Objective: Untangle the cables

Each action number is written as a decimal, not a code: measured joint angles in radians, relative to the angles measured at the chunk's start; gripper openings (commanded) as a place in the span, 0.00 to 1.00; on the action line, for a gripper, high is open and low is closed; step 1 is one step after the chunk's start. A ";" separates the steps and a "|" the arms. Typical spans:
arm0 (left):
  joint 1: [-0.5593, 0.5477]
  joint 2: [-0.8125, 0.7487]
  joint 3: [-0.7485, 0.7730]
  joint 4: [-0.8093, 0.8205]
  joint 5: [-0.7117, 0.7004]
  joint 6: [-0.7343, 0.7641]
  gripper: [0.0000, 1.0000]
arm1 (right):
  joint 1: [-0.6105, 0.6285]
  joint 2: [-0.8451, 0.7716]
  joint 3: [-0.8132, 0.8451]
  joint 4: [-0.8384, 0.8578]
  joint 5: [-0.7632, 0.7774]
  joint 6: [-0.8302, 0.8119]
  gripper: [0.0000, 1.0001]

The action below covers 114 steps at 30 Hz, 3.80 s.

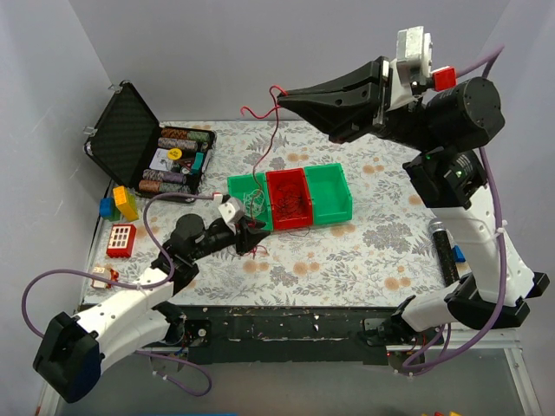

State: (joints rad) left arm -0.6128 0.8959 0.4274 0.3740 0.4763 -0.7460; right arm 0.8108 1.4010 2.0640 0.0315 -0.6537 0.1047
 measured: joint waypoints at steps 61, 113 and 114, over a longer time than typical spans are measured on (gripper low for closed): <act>0.000 -0.142 -0.179 -0.355 0.010 0.676 0.00 | 0.000 -0.174 -0.295 0.275 0.973 -0.738 0.01; 0.000 -0.185 -0.026 -0.531 0.133 0.732 0.00 | -0.146 0.064 -0.314 0.416 0.965 -0.782 0.01; 0.000 -0.185 -0.026 -0.532 0.132 0.732 0.00 | -0.150 0.072 -0.315 0.416 0.965 -0.781 0.01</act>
State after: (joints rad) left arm -0.6128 0.7113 0.4011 -0.1577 0.6086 -0.0143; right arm 0.6613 1.4731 1.7489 0.4473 0.3111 -0.6762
